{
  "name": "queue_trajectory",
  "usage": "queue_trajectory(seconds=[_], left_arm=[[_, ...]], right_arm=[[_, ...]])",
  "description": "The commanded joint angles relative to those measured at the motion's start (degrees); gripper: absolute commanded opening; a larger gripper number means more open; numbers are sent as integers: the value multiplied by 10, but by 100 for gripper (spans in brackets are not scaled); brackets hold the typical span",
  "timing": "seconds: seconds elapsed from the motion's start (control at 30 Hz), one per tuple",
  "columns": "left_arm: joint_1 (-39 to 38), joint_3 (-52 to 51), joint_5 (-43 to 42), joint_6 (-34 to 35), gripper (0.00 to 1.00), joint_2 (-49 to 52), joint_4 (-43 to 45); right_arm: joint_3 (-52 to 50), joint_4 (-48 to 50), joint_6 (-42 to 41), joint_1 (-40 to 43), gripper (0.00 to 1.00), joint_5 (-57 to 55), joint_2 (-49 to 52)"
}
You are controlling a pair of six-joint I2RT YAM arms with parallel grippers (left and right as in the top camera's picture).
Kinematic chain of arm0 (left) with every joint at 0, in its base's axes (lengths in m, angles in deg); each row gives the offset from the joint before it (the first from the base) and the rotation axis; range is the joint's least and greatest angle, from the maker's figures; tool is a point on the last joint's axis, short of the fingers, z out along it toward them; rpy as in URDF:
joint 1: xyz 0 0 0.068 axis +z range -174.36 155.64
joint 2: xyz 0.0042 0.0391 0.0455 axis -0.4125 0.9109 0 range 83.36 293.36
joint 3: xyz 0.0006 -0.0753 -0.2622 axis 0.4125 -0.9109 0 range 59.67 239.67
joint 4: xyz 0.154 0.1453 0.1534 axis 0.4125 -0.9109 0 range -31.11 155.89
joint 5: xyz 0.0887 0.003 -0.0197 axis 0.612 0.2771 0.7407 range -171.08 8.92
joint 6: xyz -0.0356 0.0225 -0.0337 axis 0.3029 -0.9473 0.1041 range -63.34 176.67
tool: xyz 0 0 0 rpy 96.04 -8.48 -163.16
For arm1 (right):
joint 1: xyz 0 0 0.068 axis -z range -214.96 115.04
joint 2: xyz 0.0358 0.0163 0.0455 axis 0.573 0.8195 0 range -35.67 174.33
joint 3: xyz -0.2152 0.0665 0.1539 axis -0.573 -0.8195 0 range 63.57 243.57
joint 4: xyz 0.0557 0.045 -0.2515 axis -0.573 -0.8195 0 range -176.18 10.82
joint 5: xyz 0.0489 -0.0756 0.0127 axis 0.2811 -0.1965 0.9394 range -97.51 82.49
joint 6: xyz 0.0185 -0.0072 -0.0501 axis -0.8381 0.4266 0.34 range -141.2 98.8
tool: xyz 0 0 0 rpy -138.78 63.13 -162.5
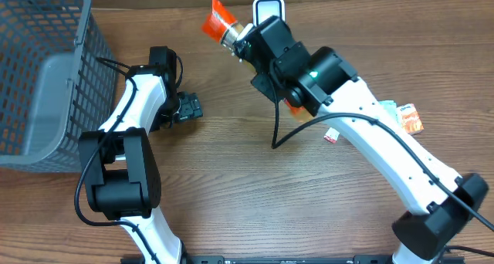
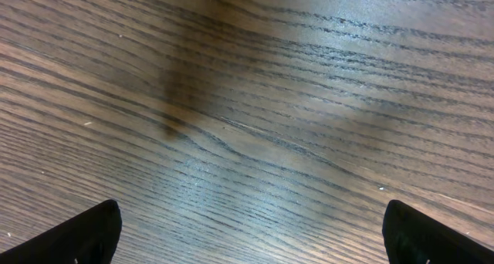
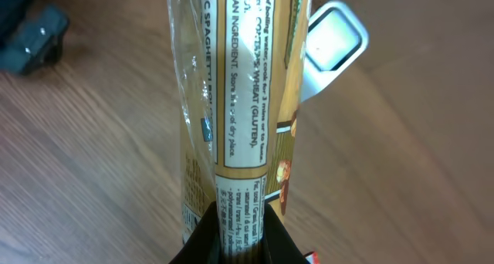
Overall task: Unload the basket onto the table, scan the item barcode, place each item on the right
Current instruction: 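Lift the spaghetti pack with the right gripper toward the white scanner, then hold the spaghetti pack barcode in front of the white scanner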
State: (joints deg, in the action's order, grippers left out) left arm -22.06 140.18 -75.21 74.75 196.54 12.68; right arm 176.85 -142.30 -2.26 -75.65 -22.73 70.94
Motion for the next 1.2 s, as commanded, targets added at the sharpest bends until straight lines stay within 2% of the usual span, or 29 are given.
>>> queue_trajectory(seconds=[0.0, 0.33, 0.6, 0.77, 1.07, 1.17], left_arm=[[1, 5, 7, 8, 100, -1, -1], [1, 5, 7, 8, 100, -1, -1], [1, 5, 7, 8, 100, -1, -1], [1, 5, 7, 8, 100, -1, -1], [1, 5, 7, 8, 100, -1, -1], [1, 5, 7, 8, 100, -1, -1]], right_arm=[[21, 15, 32, 5, 3, -27, -19], [32, 89, 113, 52, 3, -49, 37], [134, 138, 192, 73, 3, -49, 103], [134, 241, 259, 73, 3, -86, 154], [134, 497, 449, 69, 3, -120, 258], [134, 553, 500, 69, 4, -126, 282]])
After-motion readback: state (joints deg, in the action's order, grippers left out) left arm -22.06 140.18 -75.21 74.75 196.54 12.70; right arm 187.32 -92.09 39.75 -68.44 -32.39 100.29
